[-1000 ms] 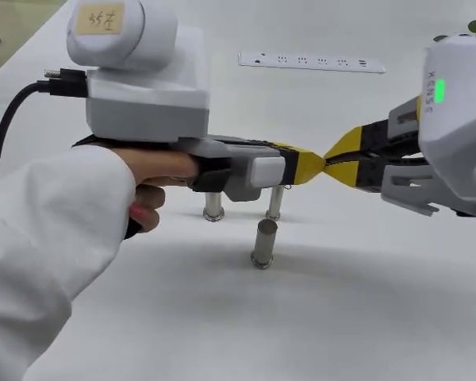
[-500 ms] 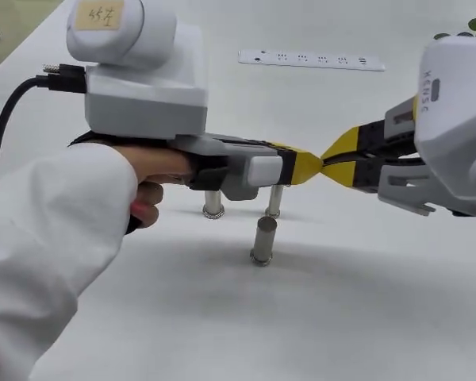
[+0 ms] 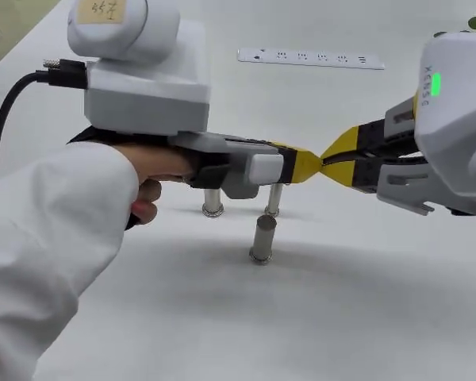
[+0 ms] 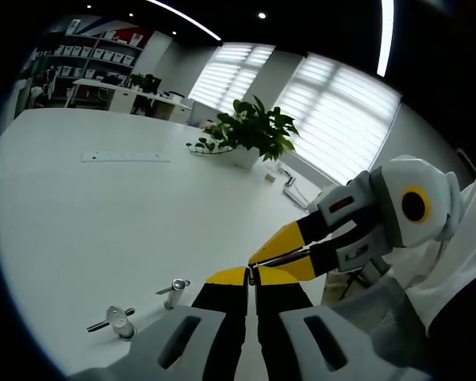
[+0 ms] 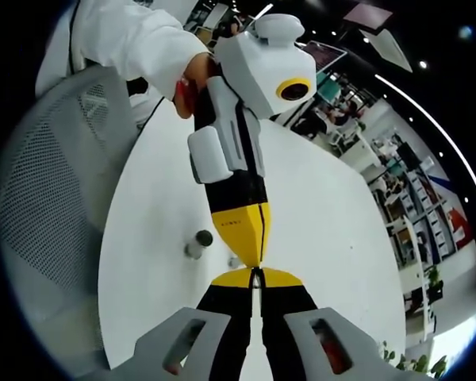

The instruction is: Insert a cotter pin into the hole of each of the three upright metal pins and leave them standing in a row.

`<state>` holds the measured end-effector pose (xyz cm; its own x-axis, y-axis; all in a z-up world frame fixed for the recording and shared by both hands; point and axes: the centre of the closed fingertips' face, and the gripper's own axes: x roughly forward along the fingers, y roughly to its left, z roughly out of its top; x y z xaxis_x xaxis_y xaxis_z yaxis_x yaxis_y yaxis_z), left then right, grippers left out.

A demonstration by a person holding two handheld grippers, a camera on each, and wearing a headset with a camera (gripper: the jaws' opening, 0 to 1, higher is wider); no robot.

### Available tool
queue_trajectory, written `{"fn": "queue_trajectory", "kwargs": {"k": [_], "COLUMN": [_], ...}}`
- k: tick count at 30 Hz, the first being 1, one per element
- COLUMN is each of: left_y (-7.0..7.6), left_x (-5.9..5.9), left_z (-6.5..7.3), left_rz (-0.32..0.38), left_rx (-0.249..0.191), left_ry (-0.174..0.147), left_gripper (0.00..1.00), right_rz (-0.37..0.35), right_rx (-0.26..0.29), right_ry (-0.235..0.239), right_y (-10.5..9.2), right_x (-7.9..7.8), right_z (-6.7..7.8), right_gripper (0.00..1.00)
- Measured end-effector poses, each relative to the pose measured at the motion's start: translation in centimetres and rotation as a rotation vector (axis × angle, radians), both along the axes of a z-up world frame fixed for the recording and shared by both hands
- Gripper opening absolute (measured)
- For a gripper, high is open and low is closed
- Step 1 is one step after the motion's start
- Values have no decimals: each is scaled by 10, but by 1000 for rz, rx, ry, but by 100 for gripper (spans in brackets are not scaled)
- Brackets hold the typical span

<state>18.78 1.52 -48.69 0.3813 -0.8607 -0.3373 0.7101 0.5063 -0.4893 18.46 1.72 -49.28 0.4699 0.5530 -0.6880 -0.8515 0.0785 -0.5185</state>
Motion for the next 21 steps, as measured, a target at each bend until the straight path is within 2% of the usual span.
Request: {"fn": "queue_trajectory", "kwargs": {"k": [3,7,11,16,19,21], "left_y": [0,0,0,0,1,2], "left_x": [-1,-3,-7,-11,-11,-12], "left_z": [-2,-2,-2,-1,1,3], "left_rz": [2,-8,-27,-46,-55,-68], "left_rx": [2,2,4,19,21,31], "left_ry": [16,11,2,-41,-65,-102], "left_gripper": [0,0,0,0,0,0], "right_rz": [16,16,2,-14,-23,-29], "right_rx": [-11,-1,11,42,59,75], "right_ry": [1,9,27,56,100,128], "right_y": [0,1,-1,-4,-6,-7], "right_x": [0,-1,1,2,1,1], "right_z": [-2,-2,-2,0,-1,-2], "right_gripper": [0,0,8,10,11,15]}}
